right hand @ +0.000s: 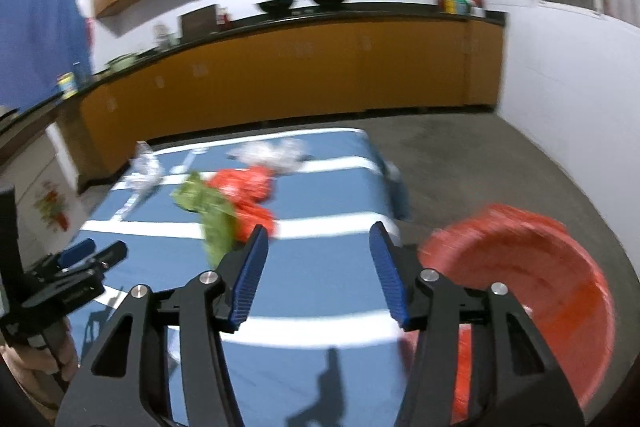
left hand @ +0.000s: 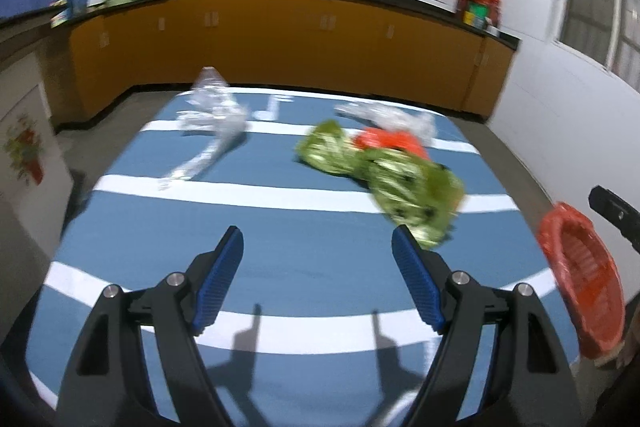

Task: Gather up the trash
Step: 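Move both open tools back over the remaining bags, then grasp the olive paw-print bag with the right tool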

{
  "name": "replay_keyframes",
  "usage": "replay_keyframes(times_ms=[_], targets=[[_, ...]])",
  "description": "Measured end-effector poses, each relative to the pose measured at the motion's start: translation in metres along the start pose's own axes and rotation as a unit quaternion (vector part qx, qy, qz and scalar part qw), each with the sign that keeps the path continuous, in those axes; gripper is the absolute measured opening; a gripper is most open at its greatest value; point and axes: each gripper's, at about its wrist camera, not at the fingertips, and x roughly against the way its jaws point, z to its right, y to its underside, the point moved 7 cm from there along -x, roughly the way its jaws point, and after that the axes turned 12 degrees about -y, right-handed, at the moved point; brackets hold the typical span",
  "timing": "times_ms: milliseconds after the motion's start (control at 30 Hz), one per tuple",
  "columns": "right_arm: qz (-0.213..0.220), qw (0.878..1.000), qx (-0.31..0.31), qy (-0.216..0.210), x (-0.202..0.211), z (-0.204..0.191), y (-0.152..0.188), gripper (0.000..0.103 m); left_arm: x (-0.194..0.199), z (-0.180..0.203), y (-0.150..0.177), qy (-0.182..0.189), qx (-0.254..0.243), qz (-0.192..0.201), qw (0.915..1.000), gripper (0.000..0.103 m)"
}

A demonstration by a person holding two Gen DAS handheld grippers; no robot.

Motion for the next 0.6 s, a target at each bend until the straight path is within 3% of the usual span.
replay_keyframes(times_ms=[233,500,600], targets=[[-0.041,0.997,0.036,-0.052,-0.083,-0.051,-0.013,0.042,-0.001,-0.063,-0.006,-0.047,0.045,0.007,0.9978,0.076],[-0.104,0.993,0.044,-0.034,-0.138,-0.051,0.002,0.037,-0.001,-0.108,-0.009,-0.077,0.074,0.009,0.9942,0.076],[-0.126,0.991,0.042,-0.03,-0.148,-0.048,0.011,0.03,-0.003,-0.115,-0.008,-0.08,0.08,0.007,0.9935,0.076]])
